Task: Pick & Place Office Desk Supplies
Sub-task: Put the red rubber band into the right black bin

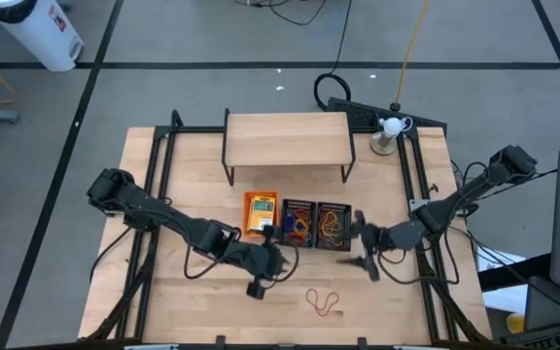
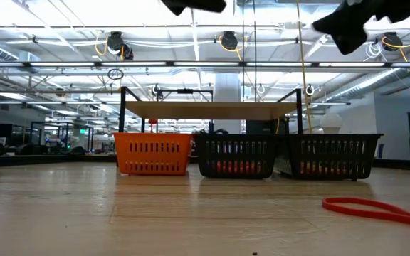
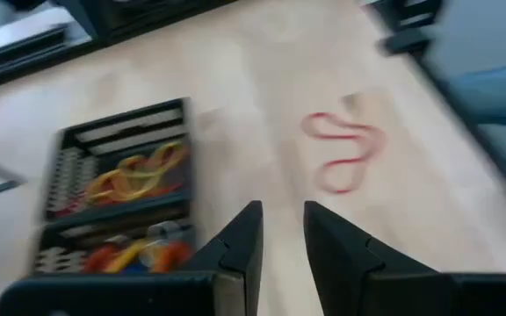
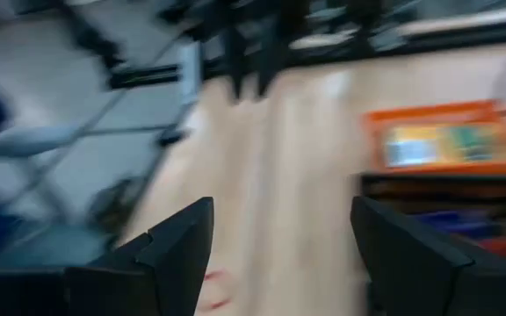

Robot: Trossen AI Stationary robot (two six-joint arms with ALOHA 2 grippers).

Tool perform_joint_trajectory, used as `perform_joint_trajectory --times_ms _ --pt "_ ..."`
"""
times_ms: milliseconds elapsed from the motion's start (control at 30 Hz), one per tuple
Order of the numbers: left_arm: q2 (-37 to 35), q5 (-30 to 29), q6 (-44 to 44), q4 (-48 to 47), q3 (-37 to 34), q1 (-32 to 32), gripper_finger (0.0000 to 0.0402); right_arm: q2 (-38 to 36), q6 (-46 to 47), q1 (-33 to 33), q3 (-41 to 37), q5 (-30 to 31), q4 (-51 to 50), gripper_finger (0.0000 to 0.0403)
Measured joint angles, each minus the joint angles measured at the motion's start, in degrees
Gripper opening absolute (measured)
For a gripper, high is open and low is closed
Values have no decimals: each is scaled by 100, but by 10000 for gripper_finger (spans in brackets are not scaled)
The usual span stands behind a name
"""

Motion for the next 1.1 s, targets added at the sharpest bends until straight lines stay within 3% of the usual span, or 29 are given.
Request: perform_joint_trajectory --times_ms 100,333,567,733,1100 --pt "-1 171 -74 75 -106 -89 88 373 178 332 0 -379 283 255" --pt "-1 -434 -163 84 -194 -216 88 1759 907 983 0 -339 1286 247" --pt "-1 -492 -10 108 -194 -171 88 3177 1152 1160 0 -347 2814 247" --pt "-1 -613 15 105 -194 -131 88 3666 833 1152 0 -346 3405 247" --pt "-1 -626 13 69 -194 -62 88 4376 1114 1009 0 -352 3408 247"
